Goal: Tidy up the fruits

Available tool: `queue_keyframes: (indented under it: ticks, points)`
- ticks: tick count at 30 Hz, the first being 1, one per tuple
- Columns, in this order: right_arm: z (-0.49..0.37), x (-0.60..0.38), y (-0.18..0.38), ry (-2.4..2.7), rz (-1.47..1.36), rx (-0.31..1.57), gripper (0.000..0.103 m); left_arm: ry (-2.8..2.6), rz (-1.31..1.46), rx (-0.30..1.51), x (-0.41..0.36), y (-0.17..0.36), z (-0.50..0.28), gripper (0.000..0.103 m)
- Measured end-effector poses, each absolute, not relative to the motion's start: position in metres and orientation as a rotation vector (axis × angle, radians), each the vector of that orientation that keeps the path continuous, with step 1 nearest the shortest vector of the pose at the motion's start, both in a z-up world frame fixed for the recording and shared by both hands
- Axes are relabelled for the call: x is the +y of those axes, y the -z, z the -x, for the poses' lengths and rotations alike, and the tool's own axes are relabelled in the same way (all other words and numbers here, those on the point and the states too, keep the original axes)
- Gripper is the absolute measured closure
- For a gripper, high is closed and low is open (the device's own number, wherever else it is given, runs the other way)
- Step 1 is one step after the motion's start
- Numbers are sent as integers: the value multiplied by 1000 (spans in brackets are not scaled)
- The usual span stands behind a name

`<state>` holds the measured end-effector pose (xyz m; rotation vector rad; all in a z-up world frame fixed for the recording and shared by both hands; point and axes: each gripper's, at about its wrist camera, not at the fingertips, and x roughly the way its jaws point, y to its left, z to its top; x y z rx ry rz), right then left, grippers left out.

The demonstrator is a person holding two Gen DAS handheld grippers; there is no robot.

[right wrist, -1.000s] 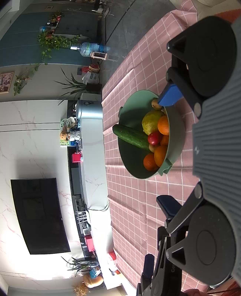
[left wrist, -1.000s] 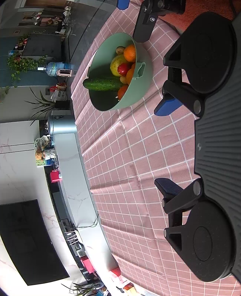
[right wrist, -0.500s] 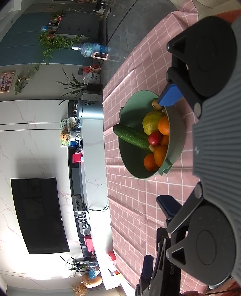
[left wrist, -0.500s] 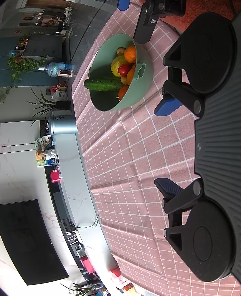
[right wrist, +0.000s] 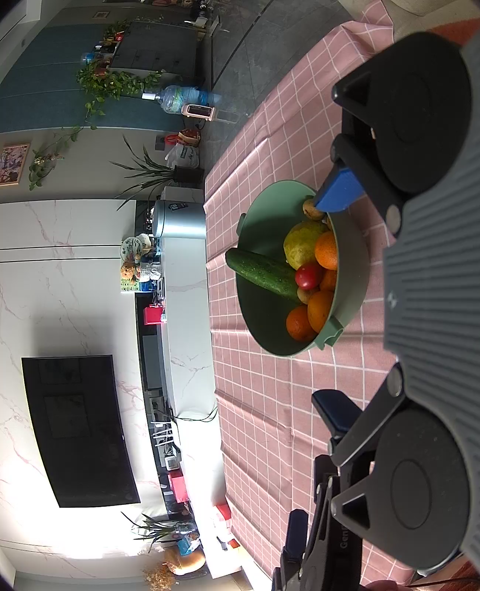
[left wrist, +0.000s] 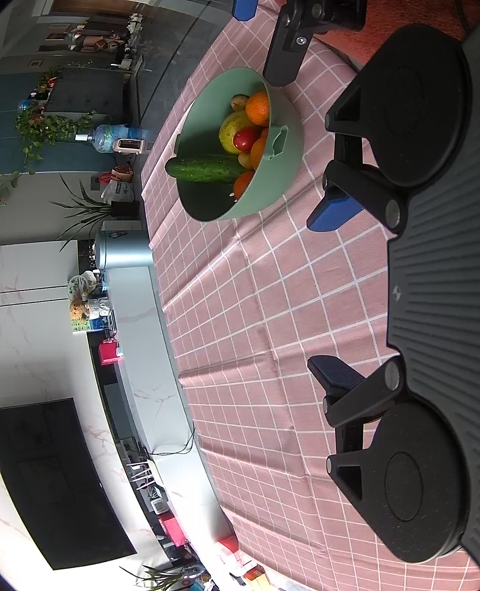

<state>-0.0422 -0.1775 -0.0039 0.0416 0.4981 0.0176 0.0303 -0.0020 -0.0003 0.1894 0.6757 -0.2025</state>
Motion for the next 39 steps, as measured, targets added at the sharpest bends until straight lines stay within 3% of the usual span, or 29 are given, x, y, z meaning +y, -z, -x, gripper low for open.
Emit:
queue_keyframes:
  ticks: [39]
  points:
    - [41,-180,4,-18,-68,502,5,214,-168,676,0,0,-27,13]
